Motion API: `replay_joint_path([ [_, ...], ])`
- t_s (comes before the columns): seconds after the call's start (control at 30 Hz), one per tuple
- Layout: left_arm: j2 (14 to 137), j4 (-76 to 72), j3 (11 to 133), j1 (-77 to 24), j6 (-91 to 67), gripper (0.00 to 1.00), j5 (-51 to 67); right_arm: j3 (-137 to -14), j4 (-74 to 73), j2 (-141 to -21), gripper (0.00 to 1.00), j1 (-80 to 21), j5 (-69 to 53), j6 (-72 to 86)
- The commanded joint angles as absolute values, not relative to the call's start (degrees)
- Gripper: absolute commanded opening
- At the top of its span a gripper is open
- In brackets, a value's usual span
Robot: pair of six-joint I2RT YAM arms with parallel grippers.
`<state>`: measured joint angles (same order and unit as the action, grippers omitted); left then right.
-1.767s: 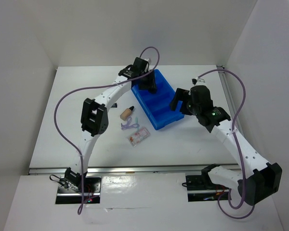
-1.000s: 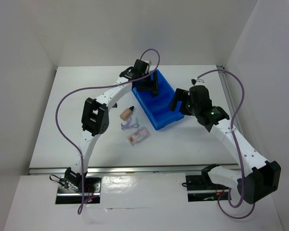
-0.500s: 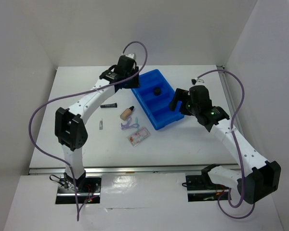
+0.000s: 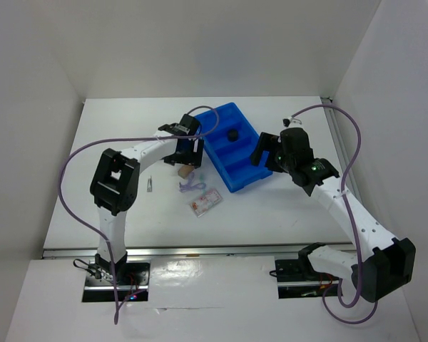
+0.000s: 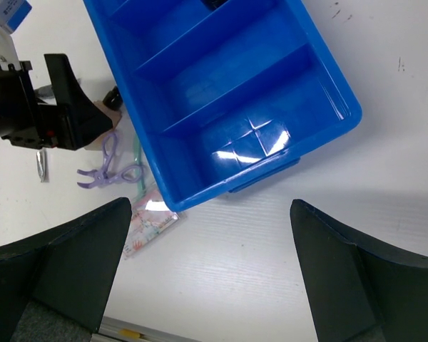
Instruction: Organize the makeup
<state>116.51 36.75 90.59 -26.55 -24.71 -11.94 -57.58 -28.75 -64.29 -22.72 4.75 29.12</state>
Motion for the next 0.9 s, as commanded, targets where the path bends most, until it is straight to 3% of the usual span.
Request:
replay_joint_path([
  [0.0, 115.13, 35.07, 89.91, -25.84, -22.76, 0.99, -9.85, -57.48, -27.42, -62.75, 1.00, -22.68, 4.66, 29.62],
  [0.1, 115.75, 33.75, 88.59, -25.31, -23.29, 0.97, -7.65, -57.48, -27.42, -62.75, 1.00, -22.68, 4.04, 30.15],
  [0.53, 116.98, 29.97, 87.18, -24.70, -26.81, 0.61, -8.26, -55.81, -27.42, -62.75, 1.00, -22.68, 2.29, 30.76],
  [0.6, 116.98, 30.75, 88.59, -24.70, -26.81, 0.53, -8.96, -55.81, -27.42, -62.75, 1.00, -22.68, 1.68, 31.29],
  [0.63, 116.98, 31.37, 89.20, -24.70, -26.81, 0.42, -8.96, -55.81, -27.42, -62.75, 1.00, -22.68, 1.67, 31.29],
  [0.77, 113.40, 33.83, 90.62, -24.70, -26.81, 0.19, -10.98, -55.81, -27.42, -62.75, 1.00, -22.68, 1.67, 31.29],
  [0.87, 110.93, 37.87, 93.59, -24.70, -26.81, 0.08, -12.30, -55.81, -27.42, -62.75, 1.00, -22.68, 1.67, 31.29],
])
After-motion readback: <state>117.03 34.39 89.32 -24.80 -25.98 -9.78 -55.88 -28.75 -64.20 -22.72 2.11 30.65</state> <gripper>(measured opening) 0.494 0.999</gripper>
